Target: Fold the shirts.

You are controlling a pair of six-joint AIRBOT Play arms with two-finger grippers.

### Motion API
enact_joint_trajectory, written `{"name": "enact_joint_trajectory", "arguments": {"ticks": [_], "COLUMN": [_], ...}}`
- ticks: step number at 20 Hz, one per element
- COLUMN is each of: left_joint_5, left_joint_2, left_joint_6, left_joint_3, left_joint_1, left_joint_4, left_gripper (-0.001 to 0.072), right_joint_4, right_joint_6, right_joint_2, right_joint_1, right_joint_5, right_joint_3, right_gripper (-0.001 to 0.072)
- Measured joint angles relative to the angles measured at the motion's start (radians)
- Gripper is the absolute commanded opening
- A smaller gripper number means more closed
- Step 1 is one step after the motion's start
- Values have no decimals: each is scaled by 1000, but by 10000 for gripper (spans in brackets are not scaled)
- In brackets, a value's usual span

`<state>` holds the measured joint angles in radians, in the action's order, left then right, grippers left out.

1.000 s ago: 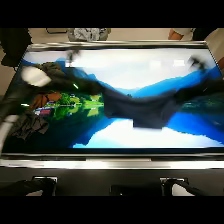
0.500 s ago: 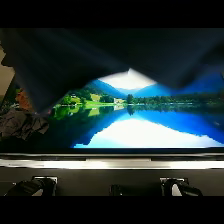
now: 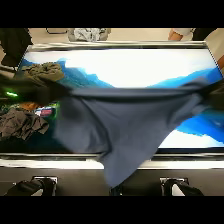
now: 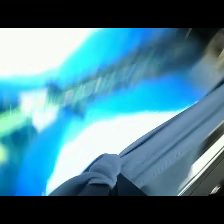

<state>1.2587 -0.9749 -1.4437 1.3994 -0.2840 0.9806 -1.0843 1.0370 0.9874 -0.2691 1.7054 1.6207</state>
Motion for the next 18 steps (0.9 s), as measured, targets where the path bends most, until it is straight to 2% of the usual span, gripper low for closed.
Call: {"name": "enact_joint_trajectory", "arguments": {"ticks": [3,7,10,14,15,16,17,18], "left_joint_5": [-129,-272,-322,-344,-343,-338,-327,-307], "left_joint_2": [-101,-312,-438,-505,-512,-517,-520,-523], "left_joint_6": [29,87,124,150,154,156,159,161], "left_joint_3": [-221,-298,-270,-235,-225,-211,-189,-165], "left_joint_1": [0,0,2,11,17,27,41,57], "left_joint_4": [-6,-85,-148,-194,-198,-200,-206,-206], "left_gripper": [25,26,26,30,142,413,665,682], "right_joint_4": [10,127,272,356,362,367,377,378], "right_joint_6": [-17,-27,-38,-95,-106,-116,-132,-151], "right_joint_2": [106,301,416,485,491,494,494,491], "right_joint_1": [0,0,7,49,52,51,45,37], "right_joint_5": [-186,-479,-598,-695,-705,-717,-725,-716], "right_joint_3": [-251,-401,-437,-451,-450,-444,-431,-413], "right_gripper": [43,44,44,45,112,384,689,705]}}
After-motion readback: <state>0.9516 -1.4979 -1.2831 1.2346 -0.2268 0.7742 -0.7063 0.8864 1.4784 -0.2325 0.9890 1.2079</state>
